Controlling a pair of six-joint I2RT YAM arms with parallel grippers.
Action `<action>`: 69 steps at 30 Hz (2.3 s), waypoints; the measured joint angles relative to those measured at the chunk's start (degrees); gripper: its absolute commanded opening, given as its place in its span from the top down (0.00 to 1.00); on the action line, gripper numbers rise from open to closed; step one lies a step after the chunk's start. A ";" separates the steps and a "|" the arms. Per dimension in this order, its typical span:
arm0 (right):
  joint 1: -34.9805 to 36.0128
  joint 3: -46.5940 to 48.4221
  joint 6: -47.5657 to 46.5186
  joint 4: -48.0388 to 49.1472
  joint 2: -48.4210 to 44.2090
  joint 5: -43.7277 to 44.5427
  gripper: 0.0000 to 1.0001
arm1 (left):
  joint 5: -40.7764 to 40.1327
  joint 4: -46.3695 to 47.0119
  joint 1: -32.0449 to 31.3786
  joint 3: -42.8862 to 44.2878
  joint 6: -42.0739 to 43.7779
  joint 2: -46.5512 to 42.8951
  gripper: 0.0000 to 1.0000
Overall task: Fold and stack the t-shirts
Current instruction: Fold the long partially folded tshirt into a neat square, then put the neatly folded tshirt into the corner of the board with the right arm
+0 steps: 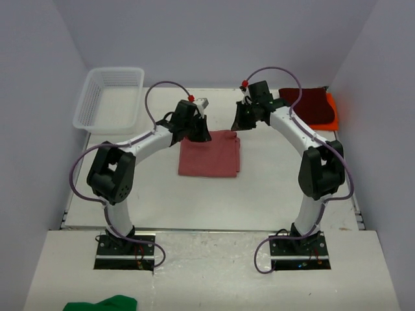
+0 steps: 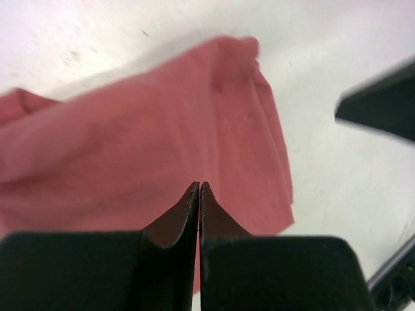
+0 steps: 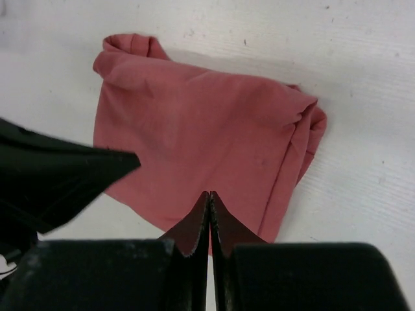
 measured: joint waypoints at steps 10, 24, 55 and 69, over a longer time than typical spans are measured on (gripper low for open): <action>3.63 -14.67 1.38 4.42 -1.14 -3.28 1.00 | 0.20 -3.72 6.67 3.96 1.05 8.63 1.00; 10.08 -22.47 5.90 11.41 -0.63 -4.68 1.00 | 2.47 -3.56 9.49 5.99 1.11 11.19 1.00; 13.49 -23.19 7.41 7.93 -7.39 2.12 0.95 | 7.85 -3.91 18.88 12.52 1.84 12.11 1.00; 9.44 -12.87 5.79 -1.20 -9.79 12.94 0.49 | 5.95 -3.21 3.32 7.02 0.35 -0.37 1.00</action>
